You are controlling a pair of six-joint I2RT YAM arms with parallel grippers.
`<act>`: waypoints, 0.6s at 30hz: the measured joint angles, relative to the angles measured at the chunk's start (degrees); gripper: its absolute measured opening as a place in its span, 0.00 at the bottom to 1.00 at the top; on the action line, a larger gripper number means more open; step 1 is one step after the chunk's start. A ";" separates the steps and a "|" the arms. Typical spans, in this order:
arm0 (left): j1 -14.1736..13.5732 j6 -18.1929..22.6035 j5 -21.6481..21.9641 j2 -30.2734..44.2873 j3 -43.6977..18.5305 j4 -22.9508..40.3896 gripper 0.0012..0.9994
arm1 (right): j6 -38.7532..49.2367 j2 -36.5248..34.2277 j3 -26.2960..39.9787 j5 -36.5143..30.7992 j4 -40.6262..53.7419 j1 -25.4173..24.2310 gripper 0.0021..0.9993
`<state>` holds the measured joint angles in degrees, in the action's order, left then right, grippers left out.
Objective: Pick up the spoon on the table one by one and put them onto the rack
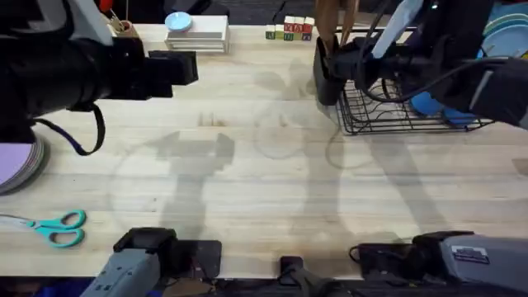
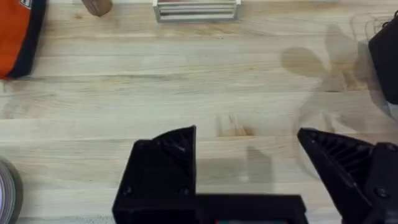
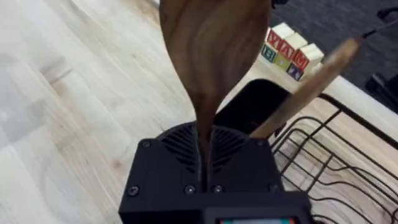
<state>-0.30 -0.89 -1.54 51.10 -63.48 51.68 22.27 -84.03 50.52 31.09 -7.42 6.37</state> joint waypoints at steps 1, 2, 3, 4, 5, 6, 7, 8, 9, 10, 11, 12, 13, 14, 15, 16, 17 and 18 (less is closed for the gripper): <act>0.00 0.00 -0.01 0.02 0.00 -0.01 0.99 | 0.31 0.00 0.00 -0.04 0.38 0.00 0.03; 0.00 0.00 0.00 -0.01 0.00 -0.02 0.99 | 0.50 0.00 0.00 -0.06 0.58 0.00 0.03; 0.00 0.00 0.00 0.02 0.00 0.00 0.99 | 0.57 0.00 0.00 -0.08 0.63 0.00 0.03; 0.00 0.00 -0.01 -0.01 0.00 0.00 0.99 | 0.72 0.00 0.00 -0.16 0.63 0.00 0.03; 0.00 -0.01 -0.01 0.01 0.00 -0.02 0.99 | 0.76 0.00 0.00 -0.19 0.63 0.00 0.03; 0.00 0.00 -0.01 0.02 0.00 -0.01 0.99 | 0.93 0.00 0.00 -0.21 0.63 0.00 0.03; 0.00 0.00 0.00 -0.01 0.00 -0.02 0.99 | 0.93 0.00 0.00 -0.19 0.67 0.00 0.05; 0.00 0.00 0.00 0.01 0.00 -0.02 0.99 | 0.91 0.00 0.00 -0.19 0.74 0.00 0.07; 0.00 0.00 -0.02 0.02 0.00 -0.02 0.99 | 0.94 0.00 0.00 -0.19 0.81 0.00 0.15; 0.00 0.00 0.00 0.02 0.00 -0.02 0.99 | 0.97 0.00 0.00 -0.21 0.74 0.00 0.17; 0.00 0.00 -0.02 0.00 0.00 -0.02 0.99 | 0.95 0.00 0.00 -0.20 0.69 0.00 0.20; 0.00 0.00 0.00 0.02 0.00 -0.02 0.99 | 0.94 0.00 0.00 -0.20 0.36 0.00 0.24; 0.00 0.00 -0.02 0.02 0.00 -0.02 0.99 | 0.93 0.00 0.00 -0.19 0.17 -0.01 0.27; 0.00 0.00 -0.02 0.01 0.00 -0.02 0.99 | 0.93 0.00 0.00 -0.21 -0.08 0.00 0.31; 0.00 0.00 0.00 0.02 0.00 0.00 0.99 | 0.95 0.00 0.00 -0.19 -0.46 -0.02 0.38; 0.00 0.00 0.00 0.02 0.00 -0.01 0.99 | 1.08 0.00 0.00 -0.20 -0.95 0.00 0.47; 0.00 0.00 -0.02 0.02 -0.02 -0.01 0.99 | 1.20 0.00 0.02 -0.19 -1.41 -0.01 0.56; 0.00 0.00 0.00 0.00 0.00 -0.02 0.99 | 1.27 0.00 0.02 -0.21 -1.72 -0.02 0.62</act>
<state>-0.30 -0.89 -1.54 51.09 -63.48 51.66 23.54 -84.03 50.54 30.87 -9.14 6.35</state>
